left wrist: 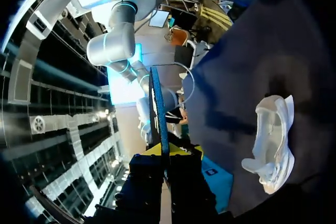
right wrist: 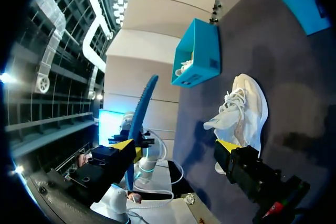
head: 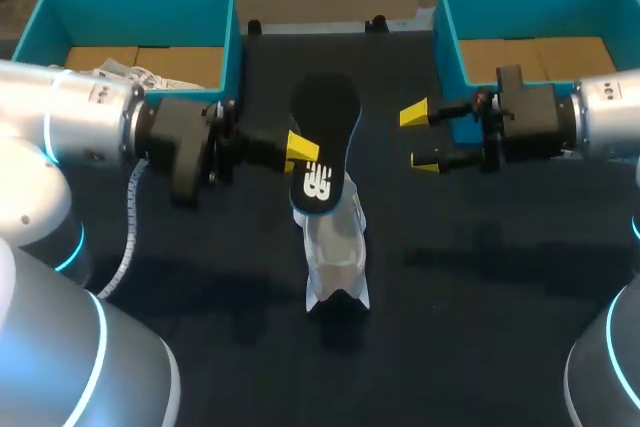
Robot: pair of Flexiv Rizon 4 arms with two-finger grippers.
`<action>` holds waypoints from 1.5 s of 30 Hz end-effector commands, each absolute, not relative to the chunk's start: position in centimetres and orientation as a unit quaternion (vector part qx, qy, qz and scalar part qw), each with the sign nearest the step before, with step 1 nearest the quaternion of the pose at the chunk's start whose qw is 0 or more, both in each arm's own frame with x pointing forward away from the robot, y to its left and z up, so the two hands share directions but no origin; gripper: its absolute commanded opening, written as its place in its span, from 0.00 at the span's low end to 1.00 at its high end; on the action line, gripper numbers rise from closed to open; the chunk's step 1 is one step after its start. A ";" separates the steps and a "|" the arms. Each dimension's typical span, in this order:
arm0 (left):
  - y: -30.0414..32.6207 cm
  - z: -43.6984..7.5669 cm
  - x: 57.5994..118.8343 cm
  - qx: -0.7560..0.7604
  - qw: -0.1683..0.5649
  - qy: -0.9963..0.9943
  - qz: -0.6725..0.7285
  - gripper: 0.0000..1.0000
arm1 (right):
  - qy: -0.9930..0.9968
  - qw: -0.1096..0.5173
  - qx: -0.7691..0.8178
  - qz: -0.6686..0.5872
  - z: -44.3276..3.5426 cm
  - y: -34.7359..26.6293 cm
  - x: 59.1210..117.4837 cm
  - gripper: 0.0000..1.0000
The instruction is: Take the shoe out of the shoebox, open the shoe tongue, remove and reinsert the insole, then place the shoe into the shoebox
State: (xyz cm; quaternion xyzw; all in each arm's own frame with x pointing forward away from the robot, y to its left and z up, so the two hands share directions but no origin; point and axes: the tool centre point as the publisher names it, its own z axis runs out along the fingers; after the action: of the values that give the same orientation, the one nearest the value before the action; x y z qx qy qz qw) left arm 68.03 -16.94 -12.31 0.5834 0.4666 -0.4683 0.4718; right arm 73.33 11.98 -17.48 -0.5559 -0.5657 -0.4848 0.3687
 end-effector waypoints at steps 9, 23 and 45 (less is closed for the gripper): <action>-17.0 -13.7 67.9 0.569 0.512 0.472 -0.437 0.00 | -0.565 0.368 -0.557 -0.485 -17.6 12.1 73.3 1.00; -19.5 -16.5 69.1 0.594 0.510 0.475 -0.403 0.00 | -0.582 0.385 -0.538 -0.473 -17.2 13.8 73.7 1.00; -22.9 -16.7 69.5 0.605 0.518 0.457 -0.396 0.00 | -0.587 0.395 -0.519 -0.480 -16.8 16.1 73.9 0.39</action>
State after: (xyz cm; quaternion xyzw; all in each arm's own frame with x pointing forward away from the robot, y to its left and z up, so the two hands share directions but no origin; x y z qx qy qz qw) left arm 69.28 -22.12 -16.37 0.6050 0.4586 -0.3961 0.5166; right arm 73.84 15.90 -16.66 -0.5185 -0.5879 -0.4788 0.3954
